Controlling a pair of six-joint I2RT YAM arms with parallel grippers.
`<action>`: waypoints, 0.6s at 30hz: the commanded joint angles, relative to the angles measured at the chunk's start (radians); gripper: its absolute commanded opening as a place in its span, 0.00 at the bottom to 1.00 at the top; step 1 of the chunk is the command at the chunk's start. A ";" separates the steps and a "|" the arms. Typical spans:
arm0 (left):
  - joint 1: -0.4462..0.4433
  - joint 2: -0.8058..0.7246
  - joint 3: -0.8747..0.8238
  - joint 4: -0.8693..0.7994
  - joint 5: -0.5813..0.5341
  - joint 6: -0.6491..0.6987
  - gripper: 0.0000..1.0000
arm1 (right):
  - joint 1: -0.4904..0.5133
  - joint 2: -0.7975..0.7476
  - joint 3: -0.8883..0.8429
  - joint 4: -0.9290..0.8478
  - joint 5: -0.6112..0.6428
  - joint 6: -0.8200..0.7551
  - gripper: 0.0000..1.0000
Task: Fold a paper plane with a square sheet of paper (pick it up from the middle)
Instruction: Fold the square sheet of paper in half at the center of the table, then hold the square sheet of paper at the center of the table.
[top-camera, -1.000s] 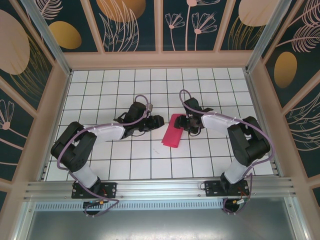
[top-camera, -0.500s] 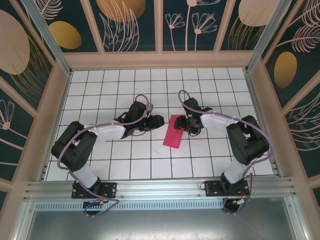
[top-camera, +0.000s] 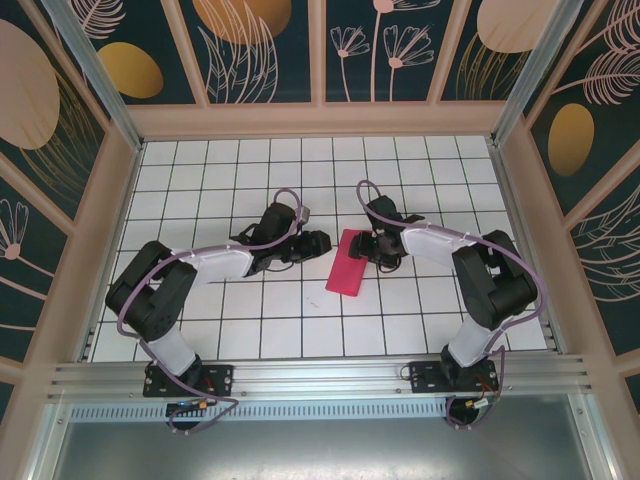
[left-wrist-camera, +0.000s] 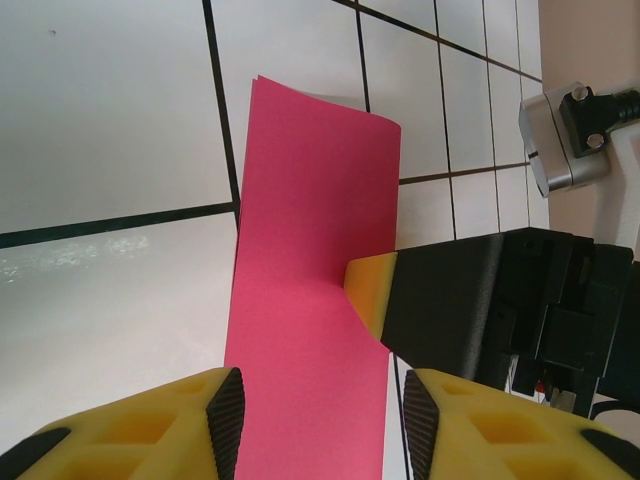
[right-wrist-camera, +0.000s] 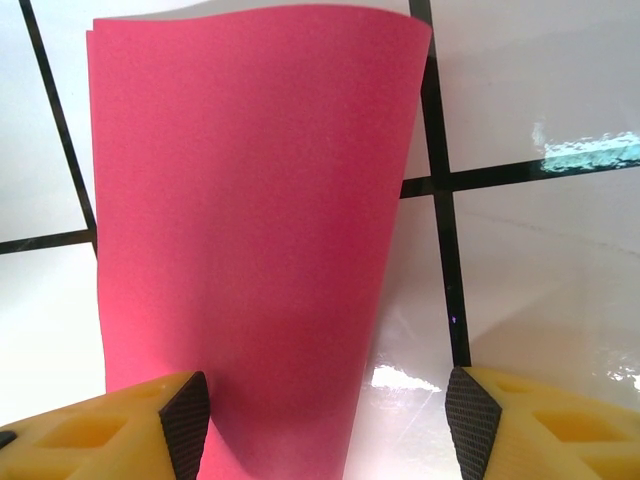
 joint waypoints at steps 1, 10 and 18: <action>-0.010 0.012 0.030 0.013 0.016 0.014 0.49 | 0.005 0.019 0.003 -0.020 -0.008 -0.019 0.67; -0.015 0.040 0.034 0.012 0.018 0.009 0.48 | 0.006 0.030 0.013 -0.028 -0.004 -0.032 0.68; -0.022 0.061 0.053 0.013 0.031 0.009 0.41 | 0.008 0.048 0.016 -0.040 0.022 -0.018 0.68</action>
